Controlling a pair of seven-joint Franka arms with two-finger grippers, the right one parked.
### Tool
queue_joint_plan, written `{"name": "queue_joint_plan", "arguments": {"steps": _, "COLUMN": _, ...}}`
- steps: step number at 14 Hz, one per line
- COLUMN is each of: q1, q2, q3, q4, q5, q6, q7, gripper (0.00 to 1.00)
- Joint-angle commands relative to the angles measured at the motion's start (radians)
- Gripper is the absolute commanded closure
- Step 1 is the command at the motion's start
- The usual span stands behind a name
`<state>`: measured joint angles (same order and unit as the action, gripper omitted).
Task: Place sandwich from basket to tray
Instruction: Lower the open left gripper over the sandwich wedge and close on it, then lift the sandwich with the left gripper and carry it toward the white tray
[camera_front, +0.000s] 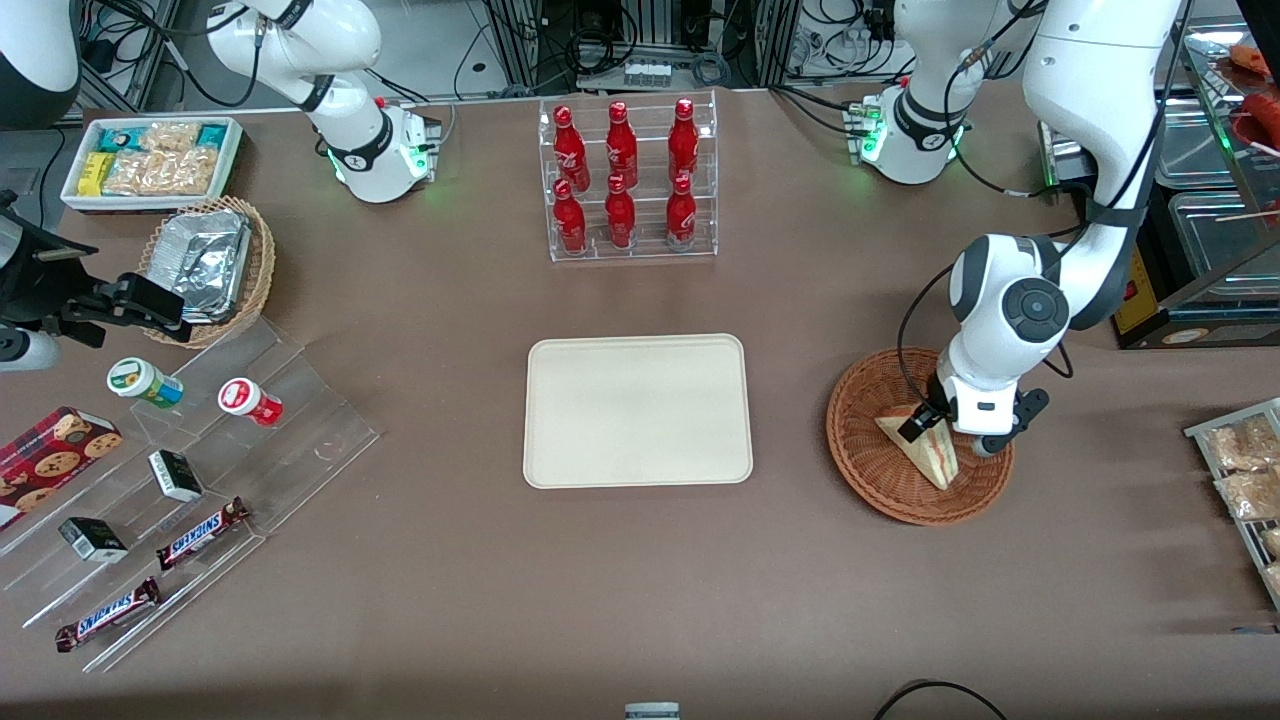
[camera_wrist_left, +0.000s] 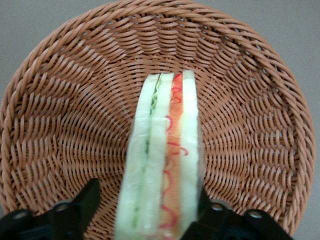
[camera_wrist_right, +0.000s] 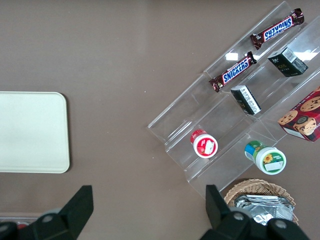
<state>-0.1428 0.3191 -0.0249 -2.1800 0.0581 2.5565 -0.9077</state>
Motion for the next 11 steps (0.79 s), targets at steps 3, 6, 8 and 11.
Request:
{"name": "queue_joint_plan", "arguments": {"steps": 3, "q1": -0.014, "q2": -0.018, "q3": 0.002, "q4": 0.116, "q5": 0.017, "q6": -0.175, "q7": -0.034, "gripper": 1.0}}
{"name": "queue_joint_plan", "arguments": {"steps": 6, "q1": -0.038, "q2": -0.06, "q3": -0.004, "q4": 0.253, "q5": 0.029, "q6": -0.457, "q7": -0.022, "gripper": 1.0}}
{"name": "queue_joint_plan", "arguments": {"steps": 8, "q1": -0.098, "q2": -0.074, "q3": -0.004, "q4": 0.33, "q5": 0.029, "q6": -0.573, "q7": -0.026, "gripper": 1.0}}
{"name": "queue_joint_plan", "arguments": {"steps": 11, "q1": -0.239, "q2": -0.061, "q3": -0.004, "q4": 0.407, "q5": 0.029, "q6": -0.627, "q7": -0.031, "gripper": 1.0}}
